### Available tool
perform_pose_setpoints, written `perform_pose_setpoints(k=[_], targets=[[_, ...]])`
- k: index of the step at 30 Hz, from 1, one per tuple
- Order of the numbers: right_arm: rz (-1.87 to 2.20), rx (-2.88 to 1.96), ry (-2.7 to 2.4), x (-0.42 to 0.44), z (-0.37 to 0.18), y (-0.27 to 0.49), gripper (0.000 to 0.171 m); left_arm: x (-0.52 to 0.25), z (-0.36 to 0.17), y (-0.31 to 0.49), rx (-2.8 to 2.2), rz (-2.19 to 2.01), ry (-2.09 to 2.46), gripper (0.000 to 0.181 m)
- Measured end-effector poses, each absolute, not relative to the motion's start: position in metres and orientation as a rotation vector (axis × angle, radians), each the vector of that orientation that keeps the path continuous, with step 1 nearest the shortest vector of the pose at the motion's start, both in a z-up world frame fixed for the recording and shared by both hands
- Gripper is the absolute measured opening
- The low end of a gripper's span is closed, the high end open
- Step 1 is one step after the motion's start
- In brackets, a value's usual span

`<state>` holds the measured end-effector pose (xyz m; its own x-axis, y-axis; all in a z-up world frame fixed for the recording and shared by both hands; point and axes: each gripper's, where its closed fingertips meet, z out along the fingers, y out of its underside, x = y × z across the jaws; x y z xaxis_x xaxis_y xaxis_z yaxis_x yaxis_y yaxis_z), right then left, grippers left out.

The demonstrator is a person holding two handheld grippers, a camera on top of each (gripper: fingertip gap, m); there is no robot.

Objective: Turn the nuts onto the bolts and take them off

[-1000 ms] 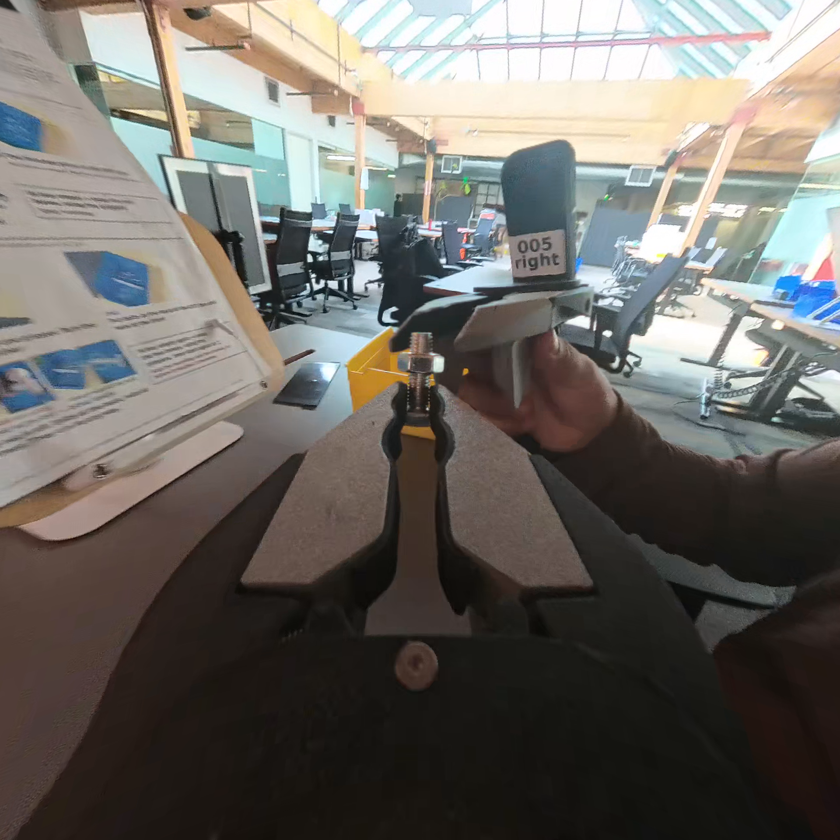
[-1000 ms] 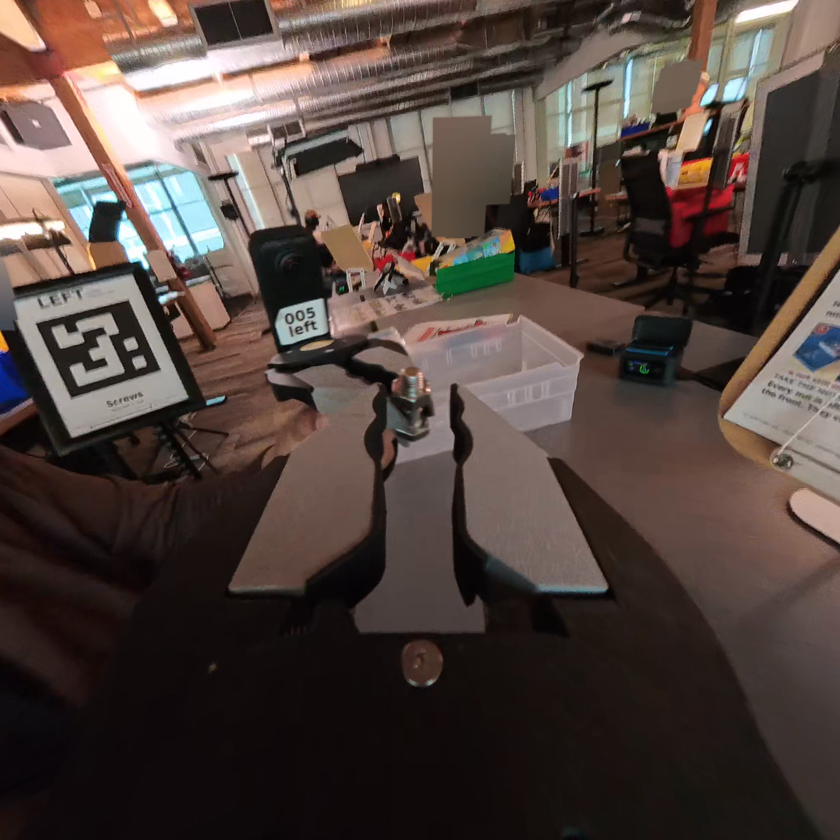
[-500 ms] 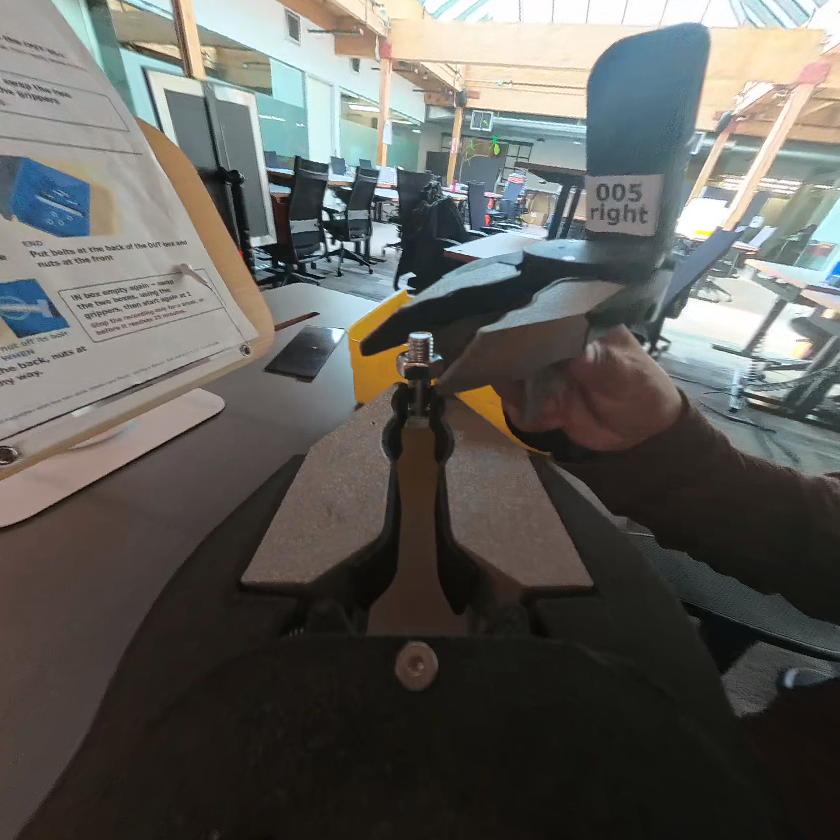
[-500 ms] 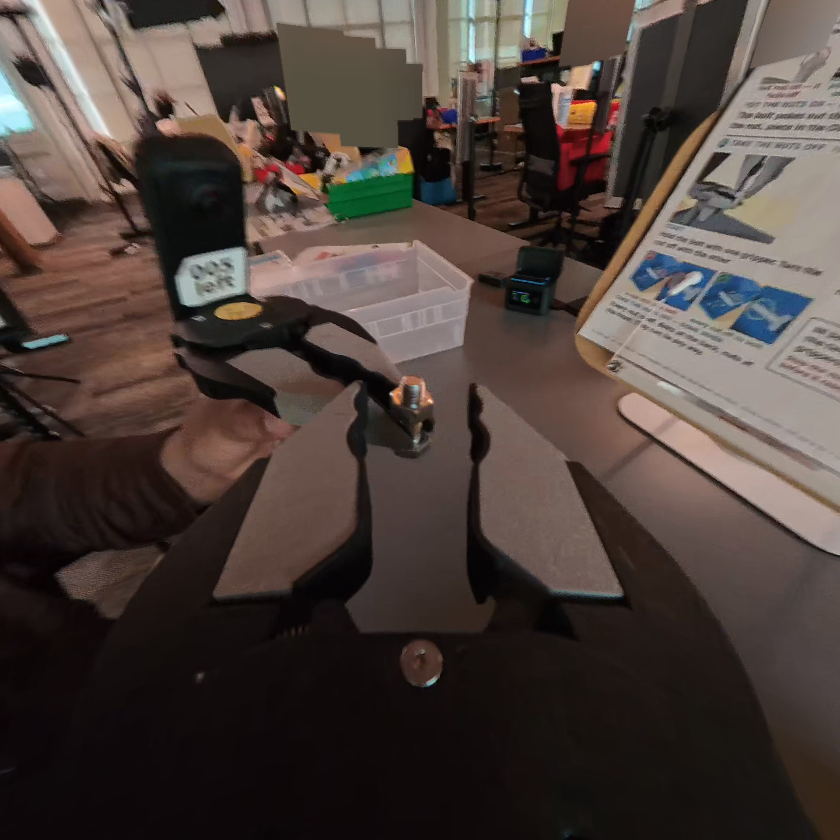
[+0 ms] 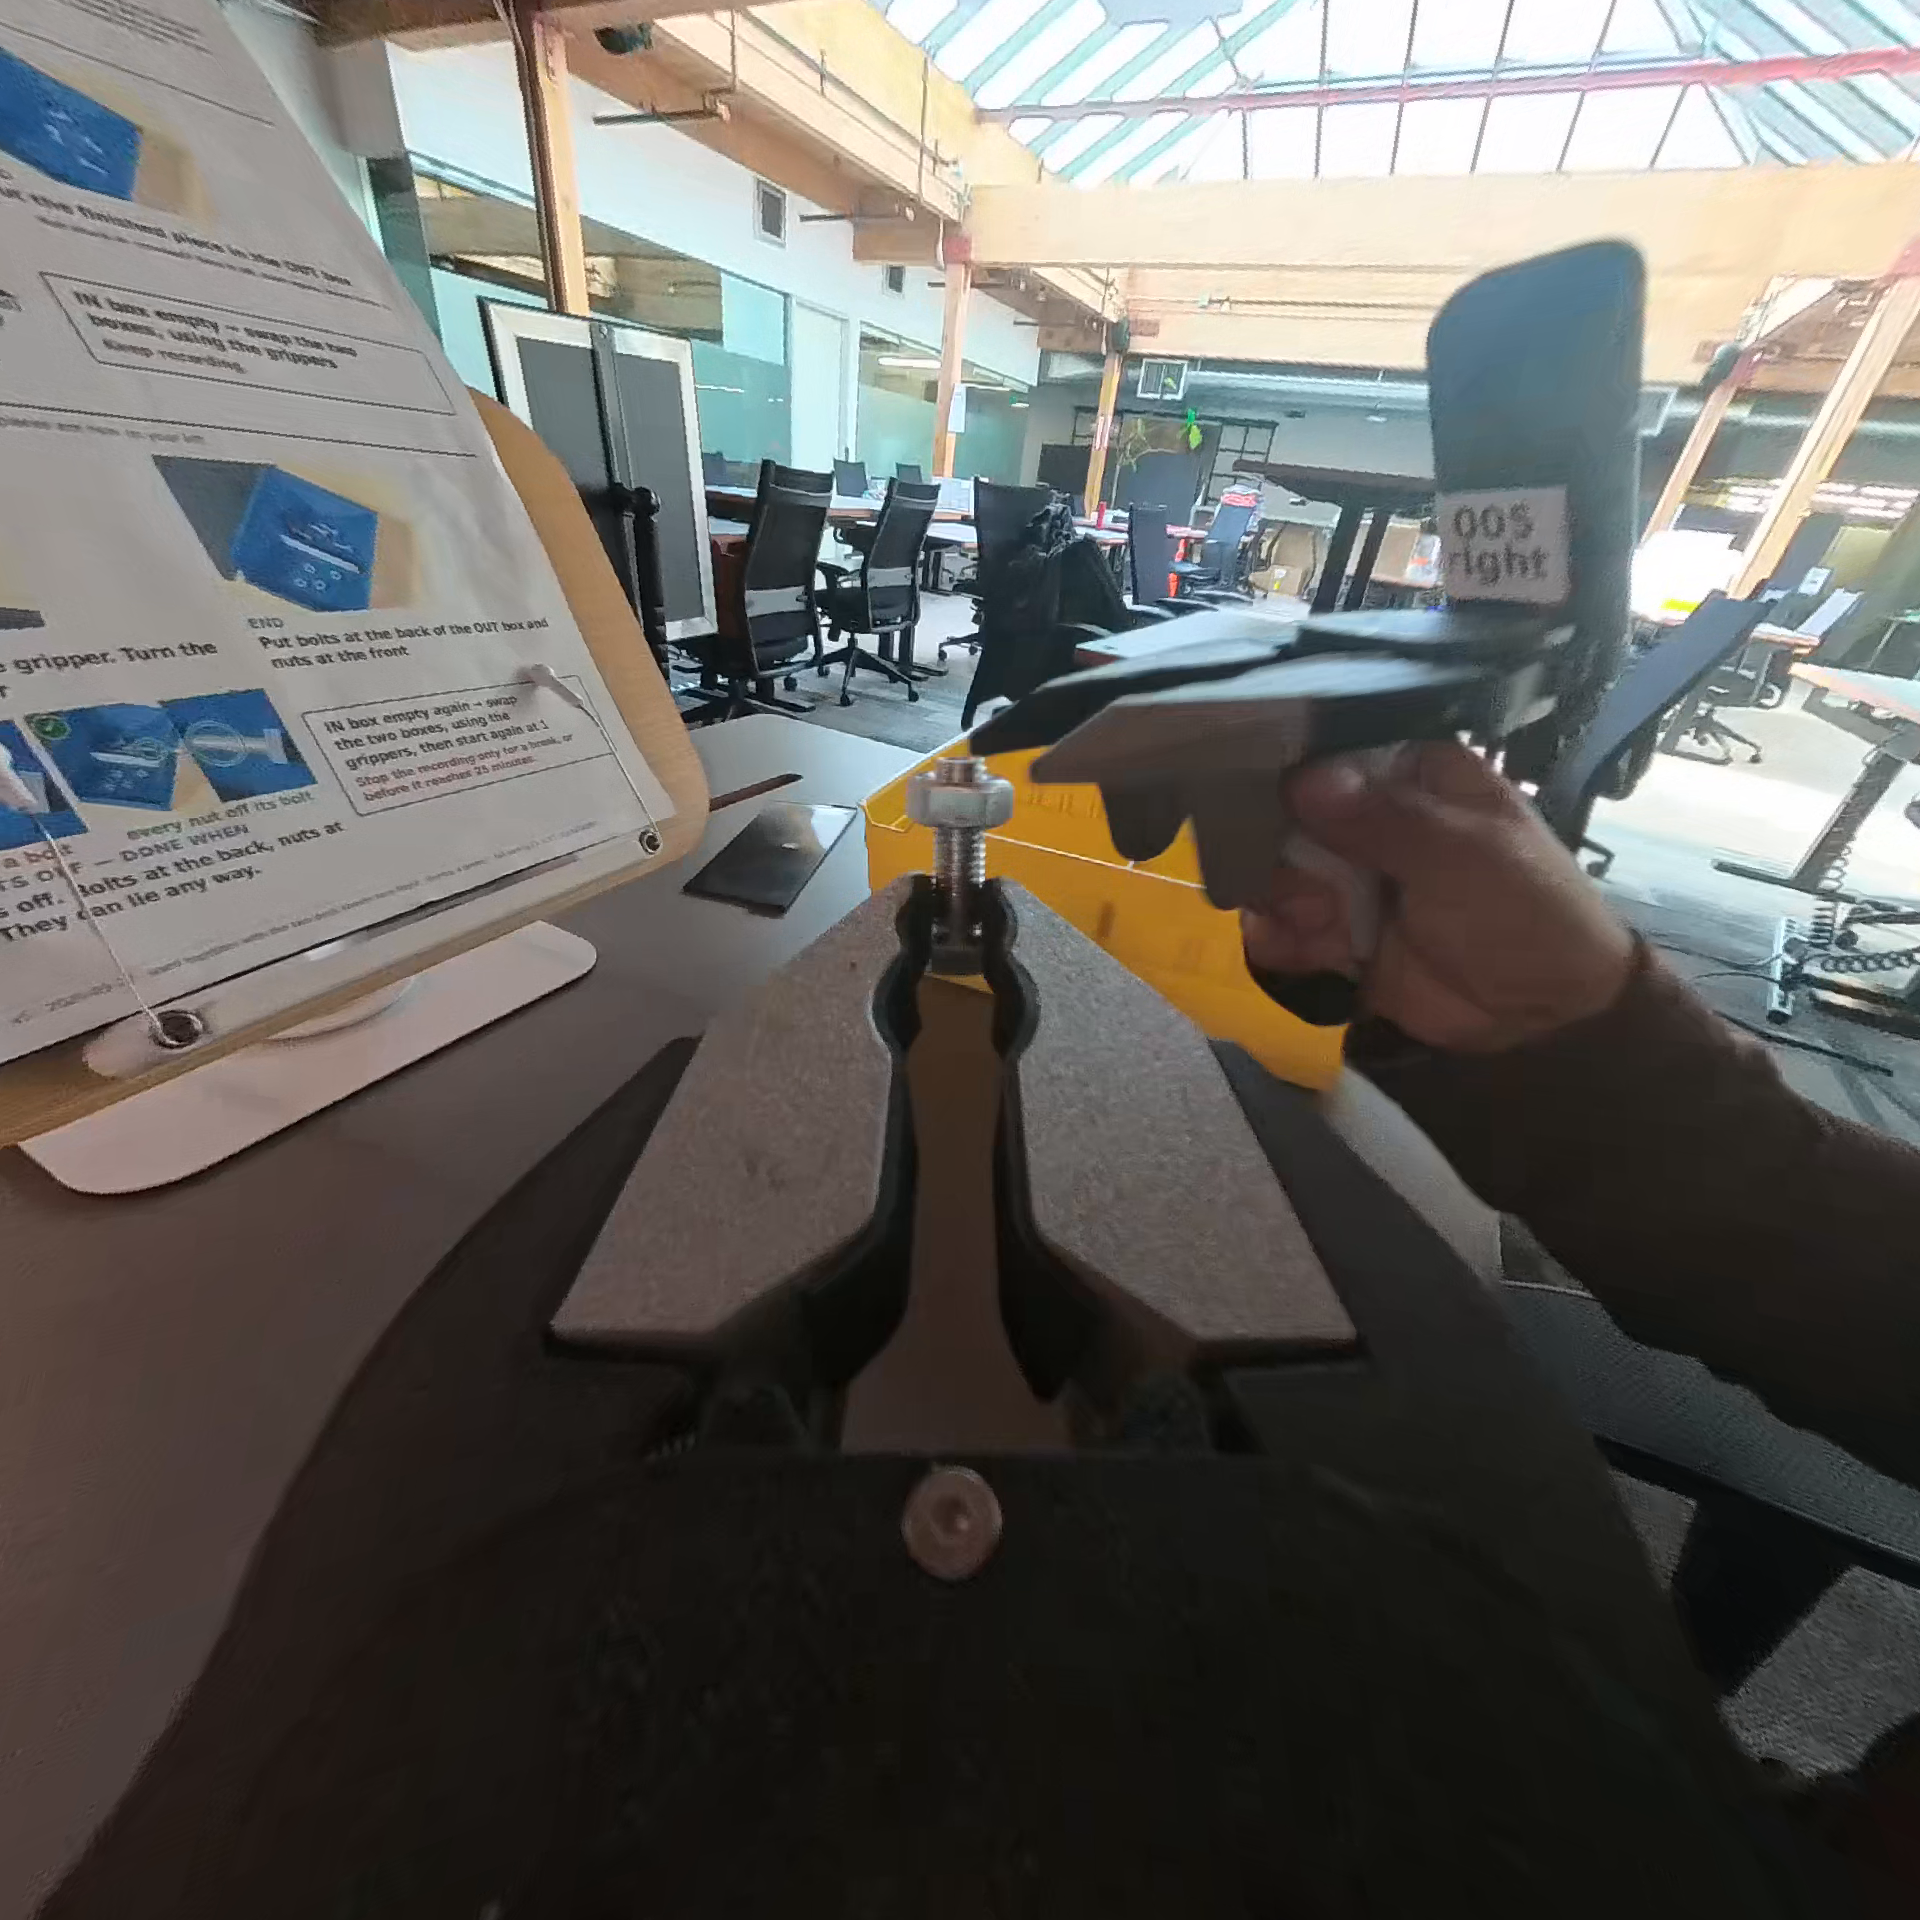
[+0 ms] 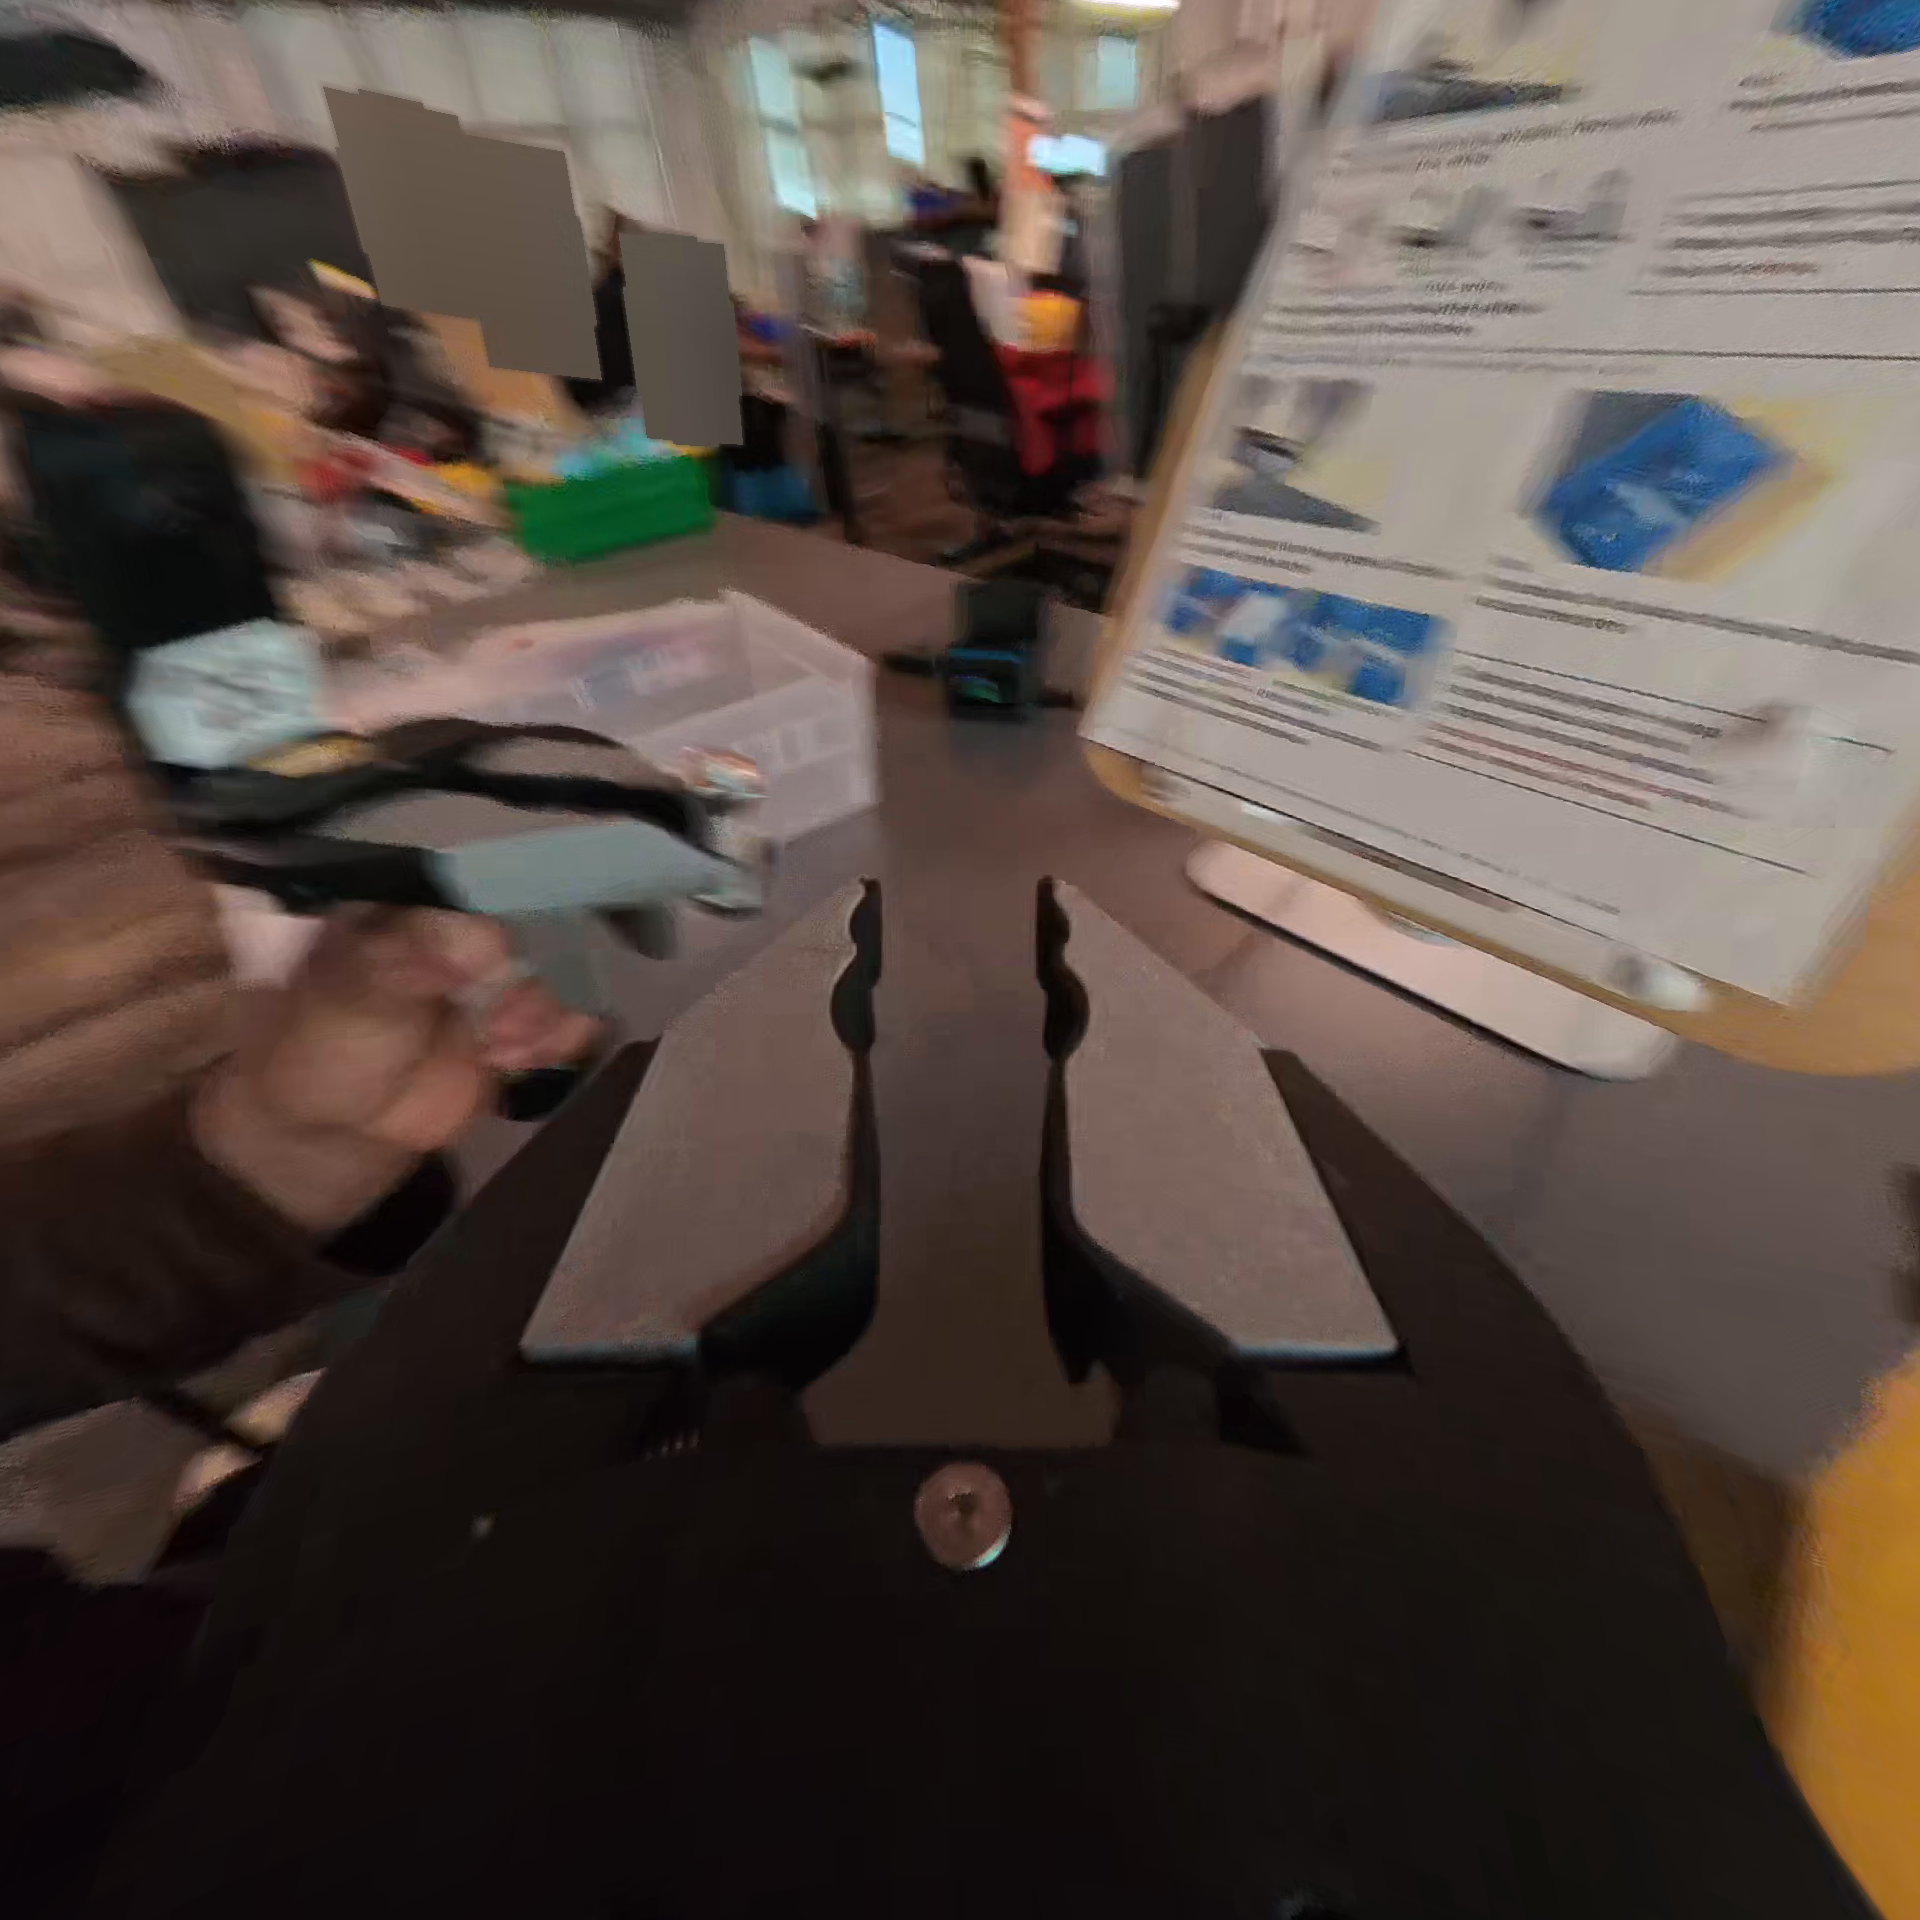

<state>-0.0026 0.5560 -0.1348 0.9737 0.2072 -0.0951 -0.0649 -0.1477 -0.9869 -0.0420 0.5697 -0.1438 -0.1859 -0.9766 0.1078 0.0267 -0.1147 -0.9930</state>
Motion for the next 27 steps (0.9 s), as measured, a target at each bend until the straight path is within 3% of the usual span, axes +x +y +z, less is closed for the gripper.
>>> perform_pose_setpoints(k=[3, 8, 9, 14, 15, 16, 18, 22, 27], targets=[[0.432, -1.647, -0.258, -0.057, -0.119, 0.571, 0.037, -0.039, -0.144, 0.559, -1.147, -1.477, 1.272, 0.008], [0.199, -1.732, -0.065, 0.013, -0.150, 0.556, 0.023, -0.045, -0.142, 0.567, -1.147, -1.478, 1.253, 0.007], [0.286, -1.697, -0.079, 0.004, -0.142, 0.554, 0.036, -0.044, -0.144, 0.567, -1.148, -1.465, 1.257, 0.007], [0.327, -1.680, -0.227, -0.046, -0.130, 0.580, 0.038, -0.041, -0.145, 0.559, -1.141, -1.454, 1.277, 0.008], [0.342, -1.683, -0.185, -0.034, -0.134, 0.576, 0.052, -0.042, -0.146, 0.561, -1.145, -1.438, 1.278, 0.008], [0.322, -1.725, -0.118, -0.013, -0.145, 0.568, 0.017, -0.044, -0.144, 0.564, -1.140, -1.448, 1.268, 0.007], [0.201, -1.711, -0.014, 0.028, -0.149, 0.553, 0.023, -0.047, -0.143, 0.569, -1.140, -1.462, 1.251, 0.007], [0.318, -1.683, -0.187, -0.030, -0.142, 0.555, 0.043, -0.042, -0.149, 0.565, -1.146, -1.442, 1.275, 0.007], [0.408, -1.626, -0.247, -0.060, -0.133, 0.565, 0.029, -0.042, -0.154, 0.559, -1.135, -1.427, 1.307, 0.008]])
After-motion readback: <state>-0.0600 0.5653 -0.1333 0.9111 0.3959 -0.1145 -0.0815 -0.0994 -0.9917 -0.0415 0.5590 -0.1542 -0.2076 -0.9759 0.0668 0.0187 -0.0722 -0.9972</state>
